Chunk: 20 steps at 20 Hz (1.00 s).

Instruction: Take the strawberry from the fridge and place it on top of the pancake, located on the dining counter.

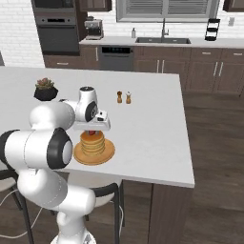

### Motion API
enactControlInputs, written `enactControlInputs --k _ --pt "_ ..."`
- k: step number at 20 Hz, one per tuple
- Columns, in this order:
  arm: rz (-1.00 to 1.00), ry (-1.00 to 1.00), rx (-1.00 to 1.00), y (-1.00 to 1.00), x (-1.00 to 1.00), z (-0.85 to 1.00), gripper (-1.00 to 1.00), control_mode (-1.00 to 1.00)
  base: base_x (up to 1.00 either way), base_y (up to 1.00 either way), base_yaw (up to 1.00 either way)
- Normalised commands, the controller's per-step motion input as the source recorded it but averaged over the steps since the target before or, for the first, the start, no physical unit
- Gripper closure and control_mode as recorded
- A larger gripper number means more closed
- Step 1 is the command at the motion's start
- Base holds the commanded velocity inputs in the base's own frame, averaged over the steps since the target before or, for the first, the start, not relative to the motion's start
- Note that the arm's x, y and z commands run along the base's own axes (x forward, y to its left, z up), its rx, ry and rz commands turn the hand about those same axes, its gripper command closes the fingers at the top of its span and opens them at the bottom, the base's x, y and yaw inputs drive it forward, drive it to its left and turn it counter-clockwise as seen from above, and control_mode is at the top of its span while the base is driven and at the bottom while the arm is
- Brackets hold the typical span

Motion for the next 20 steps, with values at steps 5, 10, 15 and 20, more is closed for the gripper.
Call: enactControlInputs --k 5,10,15,20 --pt "0.01 0.0 0.0 0.01 -0.01 0.07 1.0 -1.0 0.0 0.0 0.0" --pt "0.01 -0.01 0.0 0.08 -0.08 0.0 1.0 -1.0 0.0 0.0 0.0" --pt "0.0 0.0 0.0 0.0 -0.29 0.0 1.0 -1.0 0.0 0.0 0.0" --pt "0.01 0.0 0.0 0.0 -0.1 0.0 1.0 -1.0 0.0 0.0 0.0"
